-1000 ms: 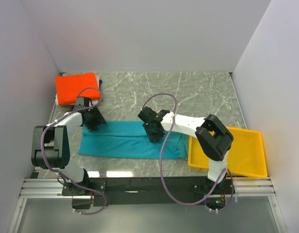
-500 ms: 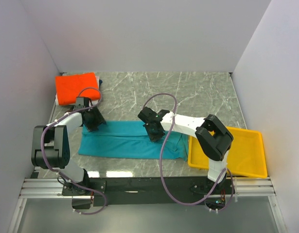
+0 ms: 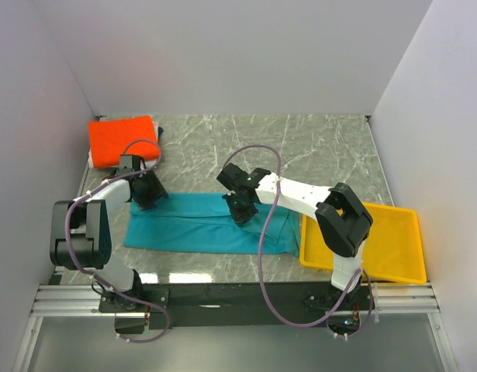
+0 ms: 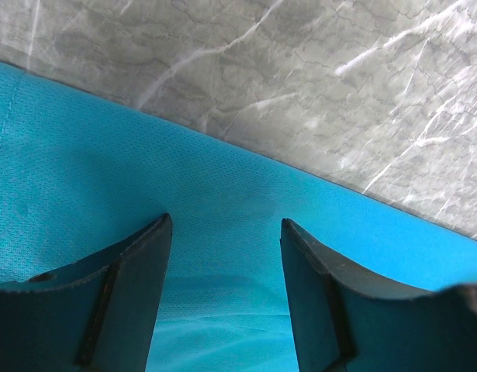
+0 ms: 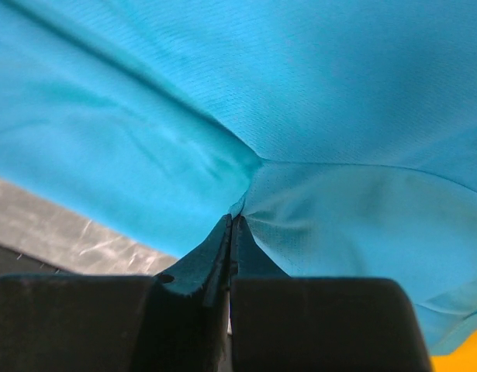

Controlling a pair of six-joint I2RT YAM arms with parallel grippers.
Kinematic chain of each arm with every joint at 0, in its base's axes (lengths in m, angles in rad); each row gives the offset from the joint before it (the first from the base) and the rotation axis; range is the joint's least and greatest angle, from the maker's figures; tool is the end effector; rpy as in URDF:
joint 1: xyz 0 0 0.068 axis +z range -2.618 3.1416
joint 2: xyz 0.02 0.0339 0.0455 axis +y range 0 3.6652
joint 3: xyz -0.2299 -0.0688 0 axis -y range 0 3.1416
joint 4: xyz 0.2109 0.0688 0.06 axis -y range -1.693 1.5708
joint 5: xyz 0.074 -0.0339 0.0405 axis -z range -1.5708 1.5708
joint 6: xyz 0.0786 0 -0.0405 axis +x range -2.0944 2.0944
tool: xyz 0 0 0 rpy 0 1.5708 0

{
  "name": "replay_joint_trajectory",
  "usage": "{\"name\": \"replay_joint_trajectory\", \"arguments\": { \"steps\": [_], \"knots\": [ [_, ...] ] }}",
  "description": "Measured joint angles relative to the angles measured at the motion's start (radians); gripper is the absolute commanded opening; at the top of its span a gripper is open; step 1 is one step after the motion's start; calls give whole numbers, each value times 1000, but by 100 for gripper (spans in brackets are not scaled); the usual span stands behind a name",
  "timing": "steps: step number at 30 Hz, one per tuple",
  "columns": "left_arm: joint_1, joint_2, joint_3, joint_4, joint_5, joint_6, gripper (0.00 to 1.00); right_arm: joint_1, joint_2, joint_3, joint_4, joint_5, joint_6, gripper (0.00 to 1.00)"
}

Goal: Fold and stack the t-shirts
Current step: Fold the tshirt

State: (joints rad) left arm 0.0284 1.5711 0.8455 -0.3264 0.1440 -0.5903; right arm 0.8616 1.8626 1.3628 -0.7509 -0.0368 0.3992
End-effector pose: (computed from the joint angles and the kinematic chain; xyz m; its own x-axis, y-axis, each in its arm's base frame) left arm 0.2931 -0.0030 0.1165 -0.7451 -0.5722 -0.3426 -0.4474 0.8098 -0.3795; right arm 0.2244 0.2660 0.1405 -0.8672 -0.4142 -0.2763 -0.4654 0.8715 0.1545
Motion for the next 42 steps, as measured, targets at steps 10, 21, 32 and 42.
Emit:
{"name": "replay_joint_trajectory", "arguments": {
  "steps": [10, 21, 32, 42],
  "knots": [
    [5, -2, -3, 1, 0, 3, 64, 0, 58, 46, -20, -109, -10, 17],
    [8, -37, -8, -31, -14, 2, 65, -64, -11, 42, -28, -122, 1, 48],
    [23, -66, 27, -55, -40, -1, 65, -402, -168, -95, -19, -55, -67, 50],
    [45, 18, 39, -52, -64, -2, 65, -512, -102, -114, -2, -4, -129, 54]
  ]
}}
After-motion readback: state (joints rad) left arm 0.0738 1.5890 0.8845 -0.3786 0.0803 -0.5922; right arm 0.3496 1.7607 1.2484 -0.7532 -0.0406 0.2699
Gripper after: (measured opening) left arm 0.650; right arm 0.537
